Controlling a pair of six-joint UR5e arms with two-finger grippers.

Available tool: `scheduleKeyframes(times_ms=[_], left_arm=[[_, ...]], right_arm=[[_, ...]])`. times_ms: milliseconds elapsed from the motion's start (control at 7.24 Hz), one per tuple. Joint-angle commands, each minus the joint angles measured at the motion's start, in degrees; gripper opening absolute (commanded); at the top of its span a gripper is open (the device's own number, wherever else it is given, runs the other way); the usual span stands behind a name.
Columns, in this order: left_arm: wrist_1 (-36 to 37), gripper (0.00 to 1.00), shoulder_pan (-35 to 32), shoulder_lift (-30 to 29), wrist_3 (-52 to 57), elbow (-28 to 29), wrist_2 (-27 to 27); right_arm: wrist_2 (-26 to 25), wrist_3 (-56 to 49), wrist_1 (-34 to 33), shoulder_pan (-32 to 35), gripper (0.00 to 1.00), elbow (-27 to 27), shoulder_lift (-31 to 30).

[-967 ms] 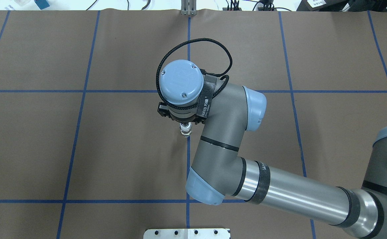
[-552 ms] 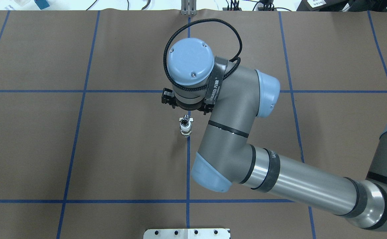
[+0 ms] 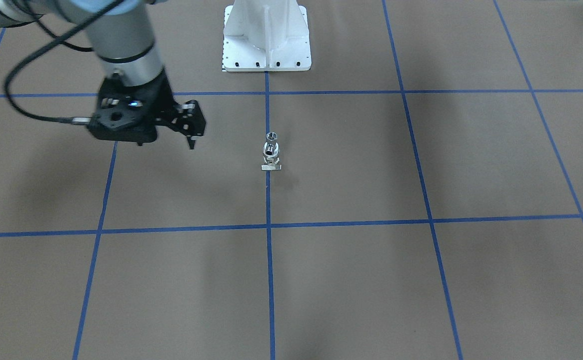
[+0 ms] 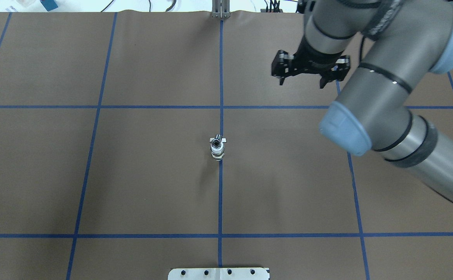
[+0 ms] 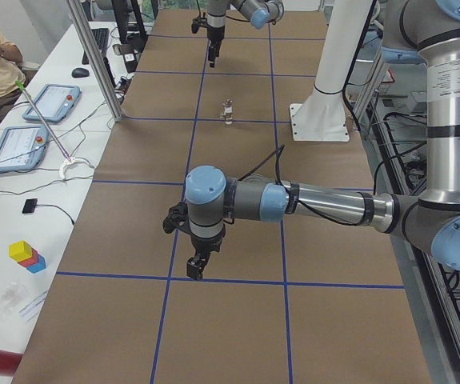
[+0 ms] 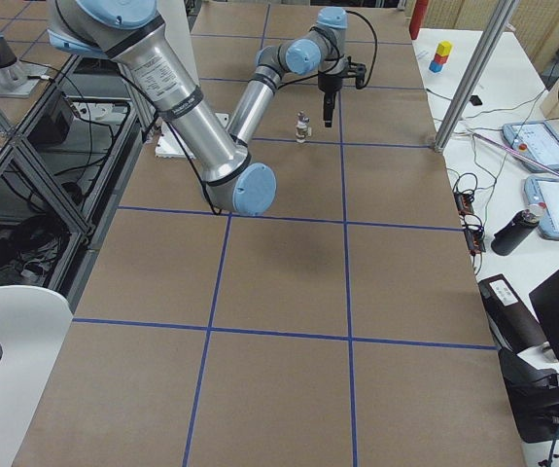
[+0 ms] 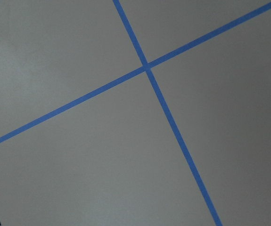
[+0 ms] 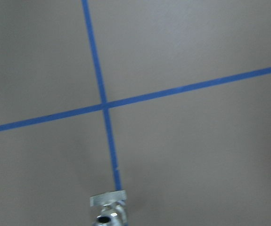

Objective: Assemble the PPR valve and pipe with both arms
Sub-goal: 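Open the right gripper and lift it away from the assembly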

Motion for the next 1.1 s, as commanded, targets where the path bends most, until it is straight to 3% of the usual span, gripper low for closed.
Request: scheduleKeyframes(times_ms=[0,276,552,967], left_arm=[[-1.47,1.00,-0.26,3.18,-8.63,-1.51,-3.02],[-1.13,1.00,-0.35,3.46,-9.25,-0.83,-3.82],[-1.48,1.00,-4.20,3.46,-8.99,-1.87,-3.64],[-1.48,1.00,-4.31,5.46,-8.65,-2.66,-3.37]], right_arm=[[4.09,-25.97,0.38,11.06,1.00,1.18,-12.48],[7.07,-46.47,0.48,20.46,1.00,0.92,-23.04],[7.97,-53.49,1.61,28.91,1.00,0.83,-34.45],[8.58,-54.04,20.72,37.63,1.00,-0.57,-53.09]])
